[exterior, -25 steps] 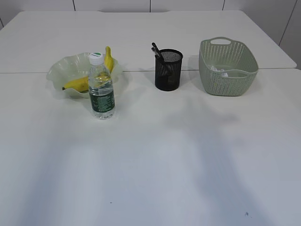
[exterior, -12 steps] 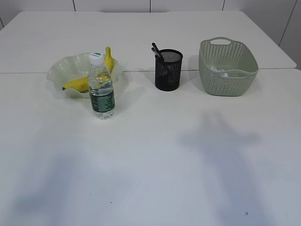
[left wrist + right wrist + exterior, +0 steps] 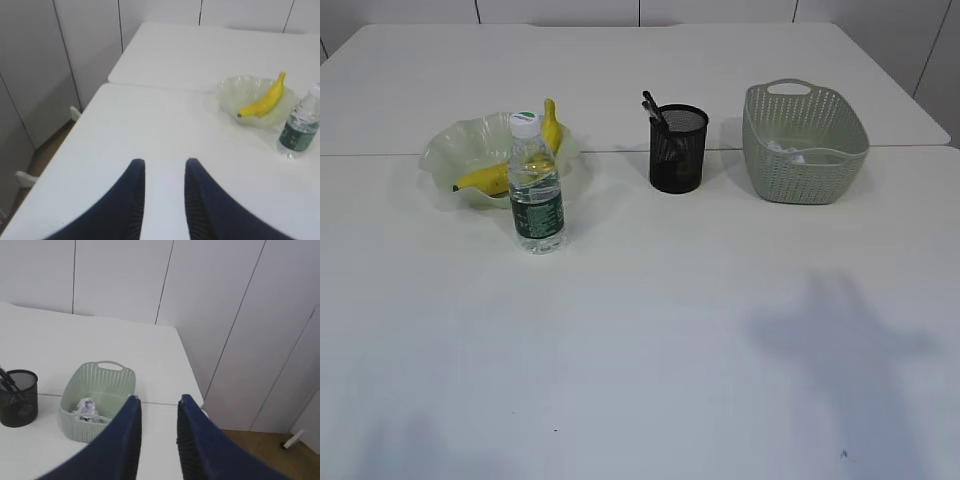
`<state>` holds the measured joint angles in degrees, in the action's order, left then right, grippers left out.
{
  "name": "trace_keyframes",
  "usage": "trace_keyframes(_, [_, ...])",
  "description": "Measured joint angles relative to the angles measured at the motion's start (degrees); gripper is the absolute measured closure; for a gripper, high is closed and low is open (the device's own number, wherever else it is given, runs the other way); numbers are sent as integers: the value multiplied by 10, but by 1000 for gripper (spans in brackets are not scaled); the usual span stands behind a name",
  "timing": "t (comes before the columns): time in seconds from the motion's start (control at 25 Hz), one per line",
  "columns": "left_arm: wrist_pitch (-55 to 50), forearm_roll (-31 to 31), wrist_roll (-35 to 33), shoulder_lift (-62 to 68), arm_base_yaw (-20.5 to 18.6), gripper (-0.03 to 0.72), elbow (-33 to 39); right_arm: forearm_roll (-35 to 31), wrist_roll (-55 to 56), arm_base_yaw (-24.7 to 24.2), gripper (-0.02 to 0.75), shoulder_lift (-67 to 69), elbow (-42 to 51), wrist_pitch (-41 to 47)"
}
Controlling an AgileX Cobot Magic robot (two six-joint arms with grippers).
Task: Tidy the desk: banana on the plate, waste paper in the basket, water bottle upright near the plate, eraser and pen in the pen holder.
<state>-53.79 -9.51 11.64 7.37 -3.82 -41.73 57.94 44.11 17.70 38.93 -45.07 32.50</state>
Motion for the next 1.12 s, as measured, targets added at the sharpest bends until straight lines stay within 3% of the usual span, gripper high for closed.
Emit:
trace_keyframes(0.2, [-37,31,-7,-56,0,507,73,-69,-82,0,543,-37,0,56])
trace_keyframes(0.36, [-66,67,-49,-69,0,507,100,-119,-126,0,543,-74,0,74])
trace_keyframes(0.6, [-101,108,-122,-71,0,507,120,-154,-168,0,543,-112,0,126])
trace_keyframes(1.12, [-99,110,-133,-71,0,507,124,-233,-256,0,544,-191,0,190])
